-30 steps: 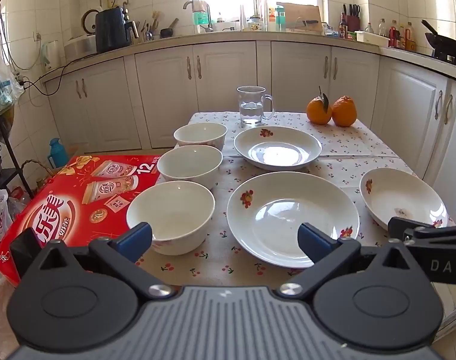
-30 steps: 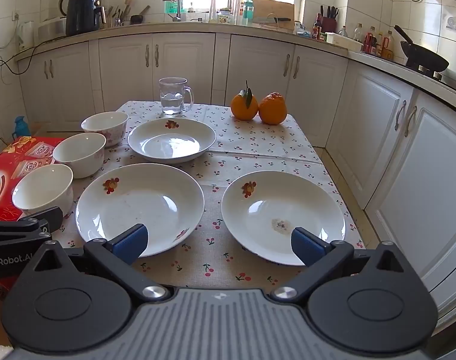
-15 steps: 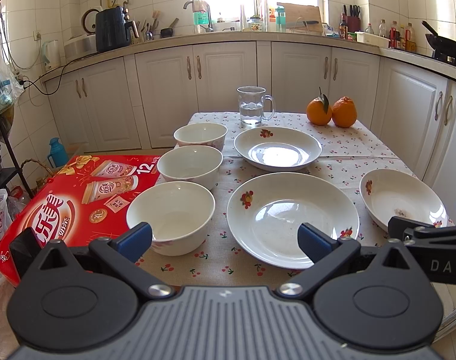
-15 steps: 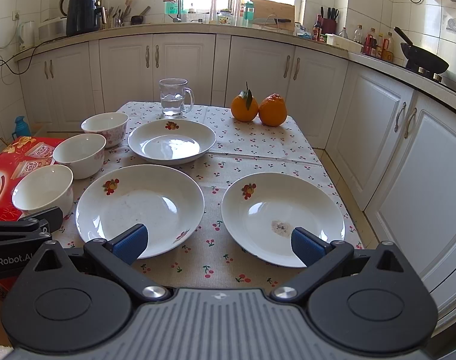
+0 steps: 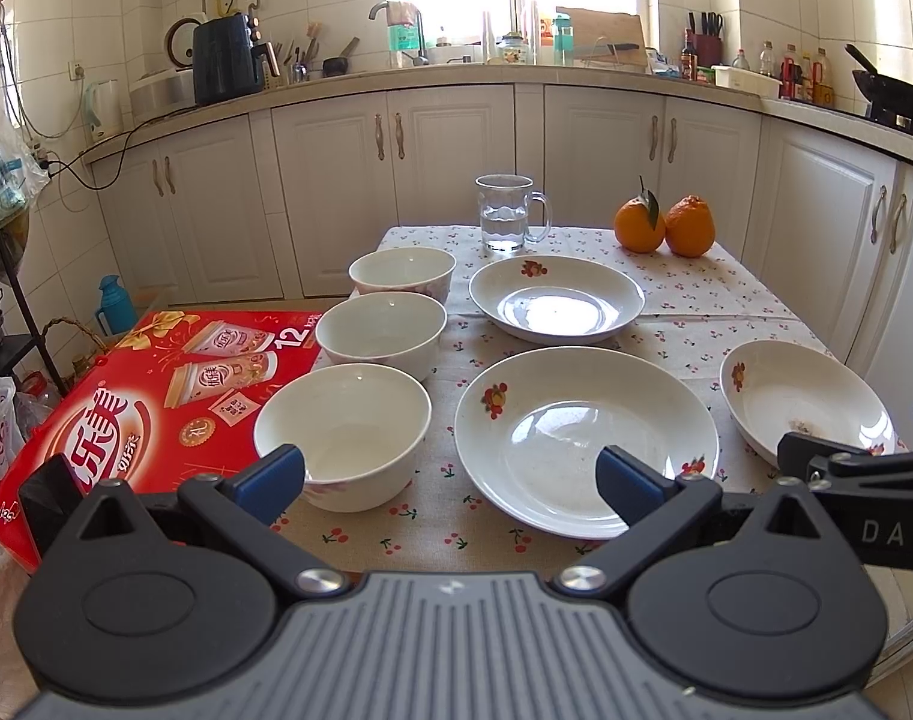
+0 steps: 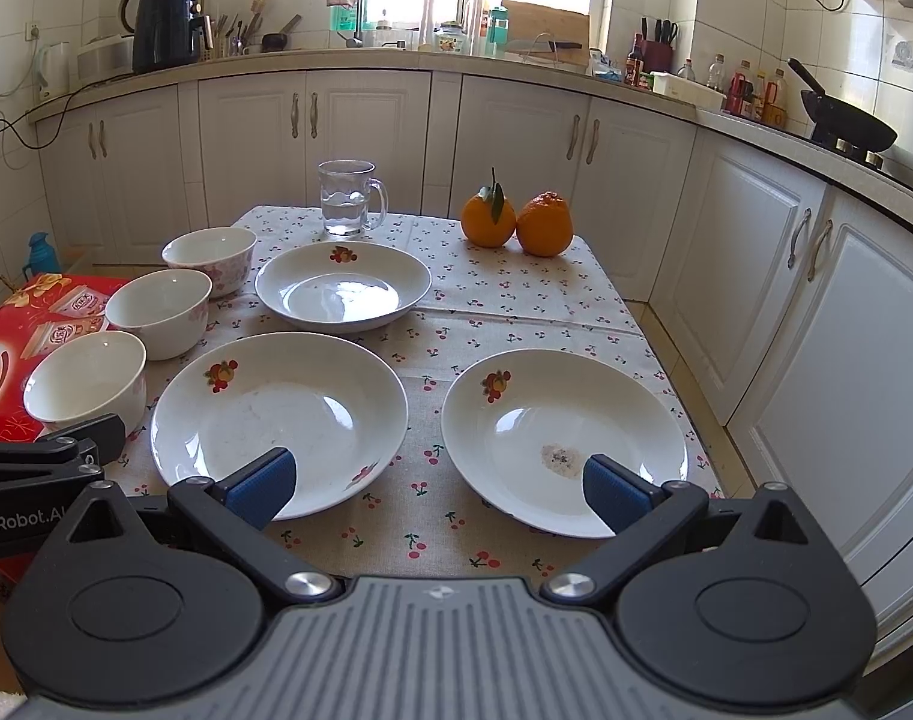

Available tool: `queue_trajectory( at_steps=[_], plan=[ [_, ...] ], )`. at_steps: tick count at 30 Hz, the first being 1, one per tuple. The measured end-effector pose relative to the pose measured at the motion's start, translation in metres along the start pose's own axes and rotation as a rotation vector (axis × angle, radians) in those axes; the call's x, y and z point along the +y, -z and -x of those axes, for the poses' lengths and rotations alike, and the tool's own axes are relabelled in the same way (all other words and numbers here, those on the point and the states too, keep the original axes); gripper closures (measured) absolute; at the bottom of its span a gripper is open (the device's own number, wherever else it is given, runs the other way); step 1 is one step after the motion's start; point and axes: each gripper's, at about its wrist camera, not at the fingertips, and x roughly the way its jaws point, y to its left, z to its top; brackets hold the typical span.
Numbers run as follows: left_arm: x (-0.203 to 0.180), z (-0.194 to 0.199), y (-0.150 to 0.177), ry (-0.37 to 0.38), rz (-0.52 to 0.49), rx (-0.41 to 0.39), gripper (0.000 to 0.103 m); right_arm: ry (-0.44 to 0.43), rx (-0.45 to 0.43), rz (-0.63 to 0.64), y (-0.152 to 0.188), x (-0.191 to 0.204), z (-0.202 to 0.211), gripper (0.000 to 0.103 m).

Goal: Organize plates and bowls

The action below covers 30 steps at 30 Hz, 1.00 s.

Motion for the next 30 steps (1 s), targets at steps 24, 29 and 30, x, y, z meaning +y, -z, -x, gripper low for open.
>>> queue_trajectory(
  at_steps=[24,29,30],
  plan=[
    [0.0008,-0.0008,-0.0005,0.001,0.002,-0.001,0.001,0.003,-0.002,0.003,0.0002,0.0007,0.0006,0.000],
    [0.0008,-0.0010,-0.0002,0.001,0.002,-0.002,0.001,0.002,-0.001,0.002,-0.0010,-0.0006,0.0017,0.000],
    [0.0008,-0.0008,-0.0003,0.001,0.002,-0.001,0.001,0.002,-0.001,0.003,-0.0006,-0.0002,0.0013,0.000]
  ],
)
